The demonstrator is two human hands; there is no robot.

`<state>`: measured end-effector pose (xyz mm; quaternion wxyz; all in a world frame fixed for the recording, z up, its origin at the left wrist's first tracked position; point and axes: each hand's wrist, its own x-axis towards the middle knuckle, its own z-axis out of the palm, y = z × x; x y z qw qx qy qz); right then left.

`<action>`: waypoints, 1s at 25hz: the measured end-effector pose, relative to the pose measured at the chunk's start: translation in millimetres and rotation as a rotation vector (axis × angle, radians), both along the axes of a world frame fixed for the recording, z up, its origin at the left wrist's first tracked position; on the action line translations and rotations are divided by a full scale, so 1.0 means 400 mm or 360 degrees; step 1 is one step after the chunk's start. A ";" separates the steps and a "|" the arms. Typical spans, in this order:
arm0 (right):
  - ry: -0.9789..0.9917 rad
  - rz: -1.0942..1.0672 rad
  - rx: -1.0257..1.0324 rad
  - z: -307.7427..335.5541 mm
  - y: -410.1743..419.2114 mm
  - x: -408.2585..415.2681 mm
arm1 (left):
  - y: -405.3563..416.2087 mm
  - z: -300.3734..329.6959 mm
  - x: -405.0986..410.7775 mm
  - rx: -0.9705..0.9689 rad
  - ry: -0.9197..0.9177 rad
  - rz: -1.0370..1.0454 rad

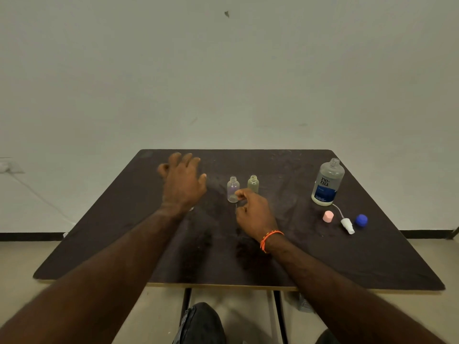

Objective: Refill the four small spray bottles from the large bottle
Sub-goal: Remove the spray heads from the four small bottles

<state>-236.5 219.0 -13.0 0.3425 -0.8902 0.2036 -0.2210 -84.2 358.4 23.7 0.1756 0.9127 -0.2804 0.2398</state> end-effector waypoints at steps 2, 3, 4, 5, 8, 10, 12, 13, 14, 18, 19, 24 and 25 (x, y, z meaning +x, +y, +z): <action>0.0038 0.0032 -0.0042 -0.003 0.011 -0.005 | 0.043 0.010 0.043 0.0233 0.0147 0.0205; 0.0044 0.0041 -0.0051 -0.002 0.015 -0.007 | 0.059 0.011 0.058 0.0342 0.0275 0.0277; 0.0047 0.0052 -0.0057 0.000 0.018 -0.008 | 0.069 0.011 0.069 0.0417 0.0386 0.0300; 0.0049 0.0061 -0.0070 0.001 0.020 -0.009 | 0.074 0.011 0.076 0.0444 0.0446 0.0279; 0.0066 0.0088 -0.0127 0.007 0.026 -0.008 | 0.075 0.006 0.072 0.0422 0.0434 0.0099; 0.0090 0.0092 -0.0134 0.008 0.028 -0.009 | 0.065 0.007 0.053 0.0442 0.0340 -0.0063; 0.0113 0.0093 -0.0135 0.008 0.029 -0.014 | 0.043 0.012 0.019 0.0421 0.0283 -0.0235; 0.0124 0.0090 -0.0137 0.009 0.029 -0.019 | 0.028 0.013 -0.005 0.0413 0.0280 -0.0323; 0.0137 0.0093 -0.0139 0.011 0.029 -0.027 | 0.009 0.013 -0.030 0.0401 0.0288 -0.0414; 0.0186 0.0063 -0.0111 0.012 0.001 -0.074 | -0.077 -0.002 -0.125 0.0232 0.0366 -0.0682; 0.0177 0.0027 -0.0101 0.011 -0.013 -0.090 | -0.095 -0.007 -0.142 0.0173 0.0384 -0.0716; 0.0178 -0.0076 0.0103 -0.006 -0.085 -0.153 | -0.152 -0.081 -0.183 0.0078 0.0743 -0.0820; 0.0167 -0.0092 0.0132 -0.010 -0.095 -0.156 | -0.157 -0.098 -0.186 0.0111 0.0857 -0.0868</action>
